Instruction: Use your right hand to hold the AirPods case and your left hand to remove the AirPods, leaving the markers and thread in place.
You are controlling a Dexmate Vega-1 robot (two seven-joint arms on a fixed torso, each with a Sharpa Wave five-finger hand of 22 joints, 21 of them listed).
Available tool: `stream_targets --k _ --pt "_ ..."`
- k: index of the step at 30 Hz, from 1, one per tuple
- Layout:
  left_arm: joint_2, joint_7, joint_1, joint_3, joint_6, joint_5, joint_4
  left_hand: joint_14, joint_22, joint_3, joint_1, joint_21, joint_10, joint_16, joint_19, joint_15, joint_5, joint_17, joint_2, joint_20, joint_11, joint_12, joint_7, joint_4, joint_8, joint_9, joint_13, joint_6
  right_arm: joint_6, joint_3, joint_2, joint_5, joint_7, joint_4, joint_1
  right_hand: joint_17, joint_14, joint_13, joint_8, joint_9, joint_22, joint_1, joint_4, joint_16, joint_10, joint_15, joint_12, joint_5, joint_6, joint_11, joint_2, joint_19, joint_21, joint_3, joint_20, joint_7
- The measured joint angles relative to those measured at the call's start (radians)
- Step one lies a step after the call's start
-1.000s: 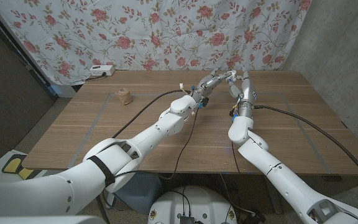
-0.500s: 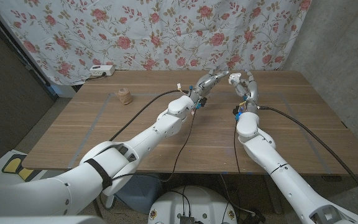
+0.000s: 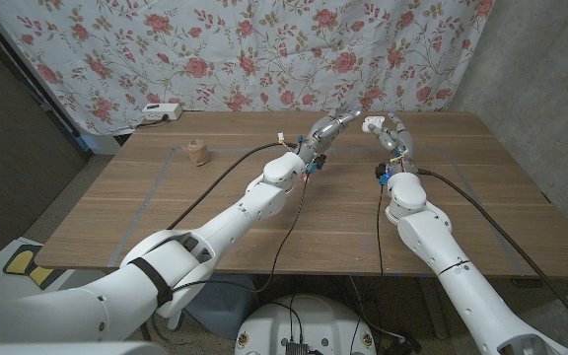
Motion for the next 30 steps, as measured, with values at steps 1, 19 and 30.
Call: stream_targets --k 1,19,30 --pt "0.001 0.001 0.001 0.0 0.001 0.0 -0.002 0.0 0.0 0.0 -0.001 0.0 0.0 0.0 0.0 0.0 0.0 0.0 0.001 0.0 0.0 0.003 0.0 0.0 0.0 0.0 0.0 0.0 0.0 0.0 0.0 0.001 0.0 0.0 0.0 0.0 0.007 0.0 -0.004 0.0 0.003 0.003 0.002 0.0 -0.003 -0.001 0.0 0.003 0.0 -0.003 0.003 0.035 0.015 -0.002 -0.009 0.0" --pt "0.034 0.011 0.037 -0.007 0.03 0.002 -0.073 0.0 0.0 0.0 -0.001 0.005 0.004 0.008 0.0 0.0 0.0 -0.003 0.001 0.0 -0.015 0.004 0.002 0.0 0.005 0.0 -0.009 -0.002 -0.008 0.051 0.002 0.114 0.085 -0.058 -0.026 -0.033 0.223 -0.003 -0.008 0.0 0.01 0.035 0.006 0.003 -0.029 -0.03 0.0 0.01 -0.022 -0.028 0.025 0.432 0.205 -0.002 -0.169 -0.015" --pt "0.044 0.012 0.052 -0.008 0.047 0.001 -0.099 0.0 0.0 0.0 -0.005 0.005 0.008 0.008 0.0 0.0 0.0 -0.003 0.005 0.0 -0.018 0.011 0.007 0.0 0.005 0.0 -0.011 0.004 -0.001 0.065 0.001 0.144 0.112 -0.067 -0.037 0.012 0.355 -0.003 -0.008 0.005 0.004 0.09 -0.01 0.038 -0.023 -0.062 0.0 0.012 -0.022 -0.022 0.002 0.516 0.265 0.002 -0.204 -0.003"
